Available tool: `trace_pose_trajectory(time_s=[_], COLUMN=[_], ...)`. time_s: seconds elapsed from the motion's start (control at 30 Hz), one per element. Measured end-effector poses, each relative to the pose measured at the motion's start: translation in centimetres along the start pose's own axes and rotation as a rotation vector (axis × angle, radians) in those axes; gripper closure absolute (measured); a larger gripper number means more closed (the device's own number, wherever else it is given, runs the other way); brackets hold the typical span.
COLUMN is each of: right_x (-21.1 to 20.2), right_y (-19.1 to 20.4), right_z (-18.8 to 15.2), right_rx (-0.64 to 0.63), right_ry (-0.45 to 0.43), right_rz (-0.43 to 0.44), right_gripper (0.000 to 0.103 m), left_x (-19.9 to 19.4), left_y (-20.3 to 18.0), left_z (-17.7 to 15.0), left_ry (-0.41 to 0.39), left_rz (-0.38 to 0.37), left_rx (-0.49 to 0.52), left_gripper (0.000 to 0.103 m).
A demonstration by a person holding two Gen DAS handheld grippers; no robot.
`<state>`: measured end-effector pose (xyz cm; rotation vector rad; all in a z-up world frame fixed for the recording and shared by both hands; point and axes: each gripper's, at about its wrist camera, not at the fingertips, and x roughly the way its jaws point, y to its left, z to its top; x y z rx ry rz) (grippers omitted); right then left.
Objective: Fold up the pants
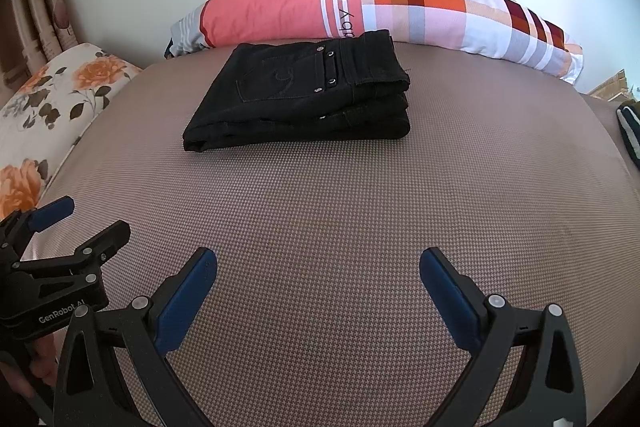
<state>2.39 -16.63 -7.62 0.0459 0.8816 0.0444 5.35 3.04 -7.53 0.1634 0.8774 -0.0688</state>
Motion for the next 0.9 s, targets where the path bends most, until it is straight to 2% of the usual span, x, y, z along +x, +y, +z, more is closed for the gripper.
trace_pose_trajectory(time_s=[0.9], right_x=[0.14], right_y=[-0.08], right_z=[-0.02], right_rx=[0.003], right_ry=[0.015], right_rz=[0.012], right_gripper=[0.003], left_x=[0.75], left_y=[-0.26], left_z=[-0.05], left_ry=[0.026], left_rz=[-0.016], left_rx=[0.001], left_gripper=[0.013])
